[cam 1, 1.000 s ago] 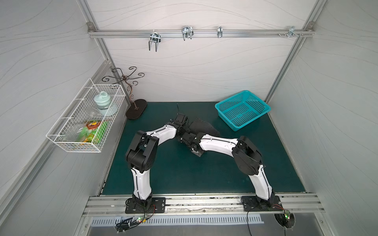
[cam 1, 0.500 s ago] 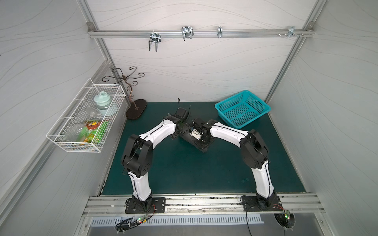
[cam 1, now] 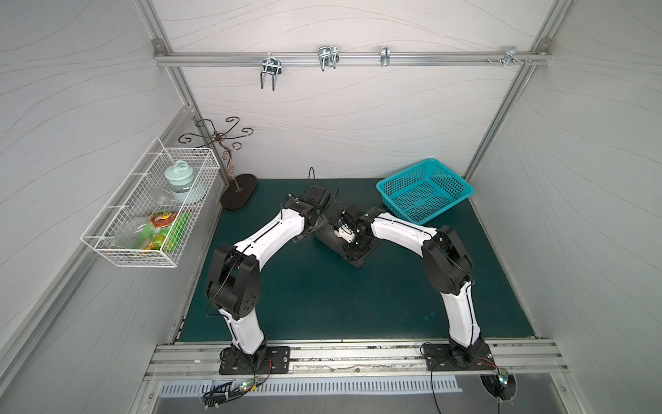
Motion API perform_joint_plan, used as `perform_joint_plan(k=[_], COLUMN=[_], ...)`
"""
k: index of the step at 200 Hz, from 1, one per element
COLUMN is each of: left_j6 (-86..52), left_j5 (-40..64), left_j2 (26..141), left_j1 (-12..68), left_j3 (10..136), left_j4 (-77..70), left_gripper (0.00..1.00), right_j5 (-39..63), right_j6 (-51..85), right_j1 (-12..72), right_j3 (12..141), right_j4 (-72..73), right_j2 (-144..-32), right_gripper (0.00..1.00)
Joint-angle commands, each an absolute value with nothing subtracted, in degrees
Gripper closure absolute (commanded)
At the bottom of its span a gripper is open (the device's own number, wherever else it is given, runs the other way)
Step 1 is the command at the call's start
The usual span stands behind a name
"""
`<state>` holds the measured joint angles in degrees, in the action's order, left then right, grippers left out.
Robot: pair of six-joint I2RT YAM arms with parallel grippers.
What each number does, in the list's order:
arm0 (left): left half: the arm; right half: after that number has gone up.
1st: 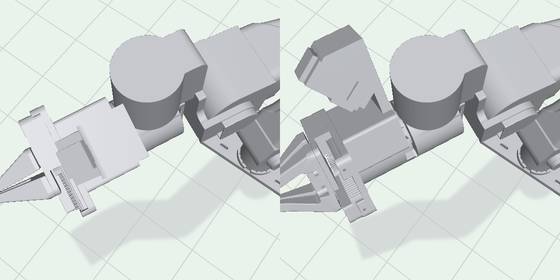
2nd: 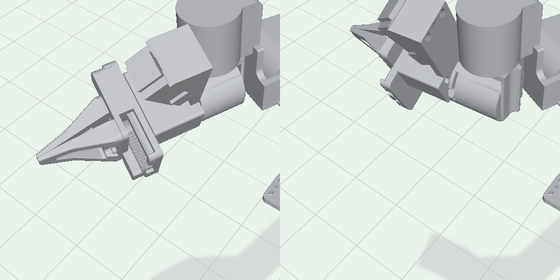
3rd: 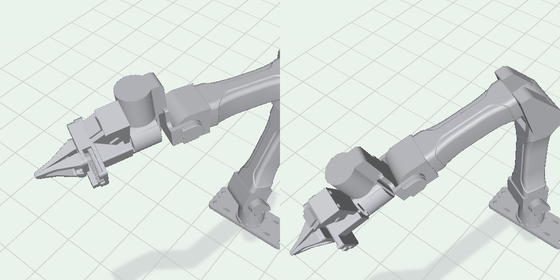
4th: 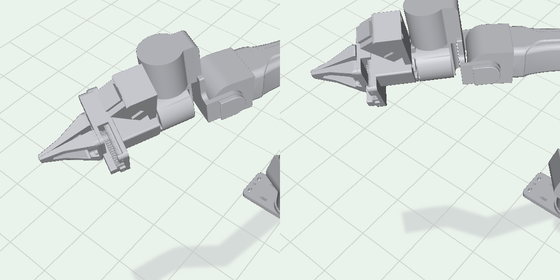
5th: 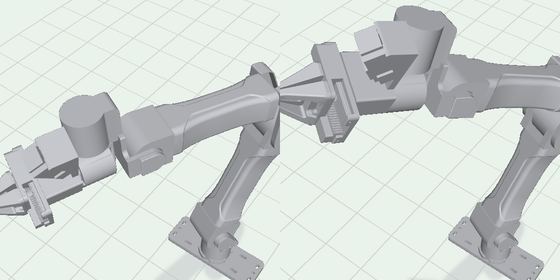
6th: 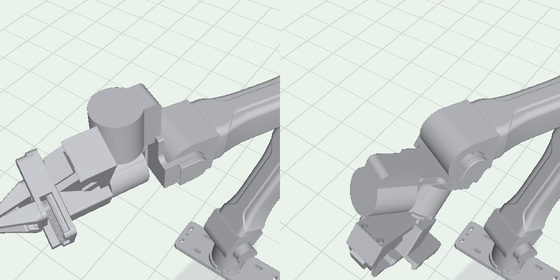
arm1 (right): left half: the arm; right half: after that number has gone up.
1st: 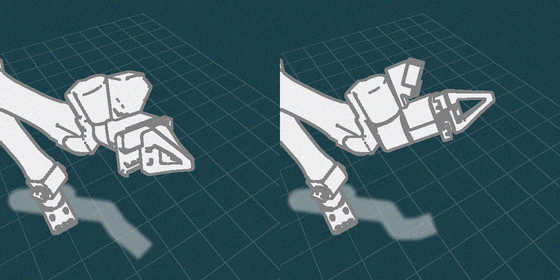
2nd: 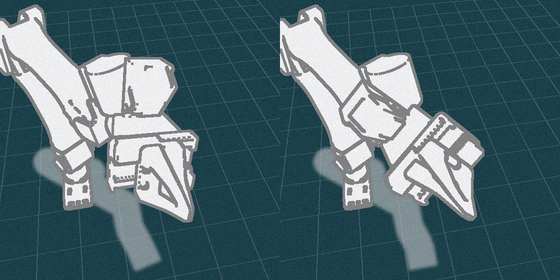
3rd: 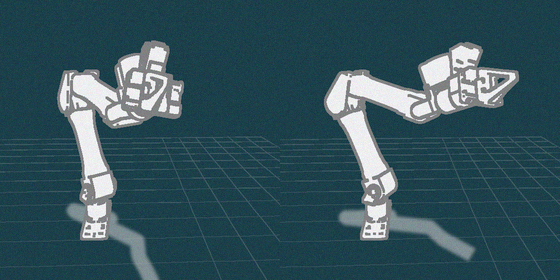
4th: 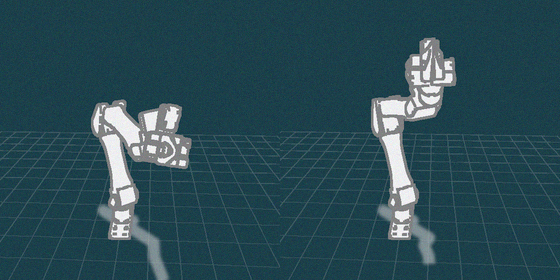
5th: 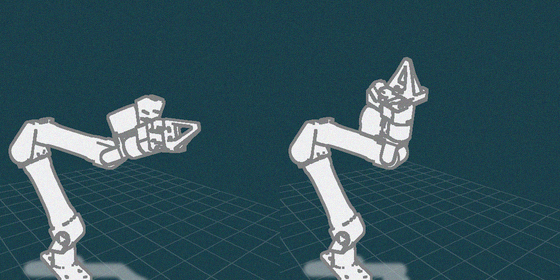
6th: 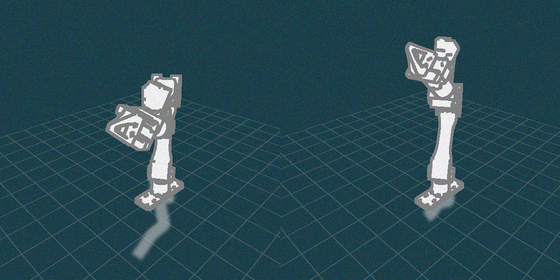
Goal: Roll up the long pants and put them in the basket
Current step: Roll the long pant at the center of the board.
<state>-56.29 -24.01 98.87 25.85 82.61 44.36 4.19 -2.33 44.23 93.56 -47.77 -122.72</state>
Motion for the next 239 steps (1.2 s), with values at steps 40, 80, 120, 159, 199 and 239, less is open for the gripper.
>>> perform_joint_plan(k=[40,80,120,159,199,239], left_j6=[-55.35,-56.67,-57.22,-56.54,-55.56,-56.19], left_j5=[-31.95,-30.76,-30.52,-26.15,-13.09,-2.29], left_j2=[94.69,92.84,91.82,92.36,92.84,95.53], left_j1=[23.2,23.12,23.11,23.12,23.12,23.13], left_j3=[83.76,80.86,79.71,79.2,71.78,67.22], left_j4=[40.58,41.33,42.54,41.77,29.24,19.94], left_gripper=[0.07,0.07,0.07,0.07,0.07,0.06], right_j5=[13.96,24.88,31.09,33.4,35.88,36.94], right_j6=[1.23,3.47,5.83,6.99,7.48,7.36], right_j1=[42.23,37.66,33.98,33.45,33.44,33.36], right_j3=[84.84,83.8,81.03,79.41,78.84,79.35], right_j4=[-52.0,-50.83,-49.69,-49.74,-51.46,-53.18], right_j2=[-133.28,-135.58,-138.36,-141.33,-144.03,-145.83], right_gripper=[1.0,1.0,1.0,1.0,1.0,1.0])
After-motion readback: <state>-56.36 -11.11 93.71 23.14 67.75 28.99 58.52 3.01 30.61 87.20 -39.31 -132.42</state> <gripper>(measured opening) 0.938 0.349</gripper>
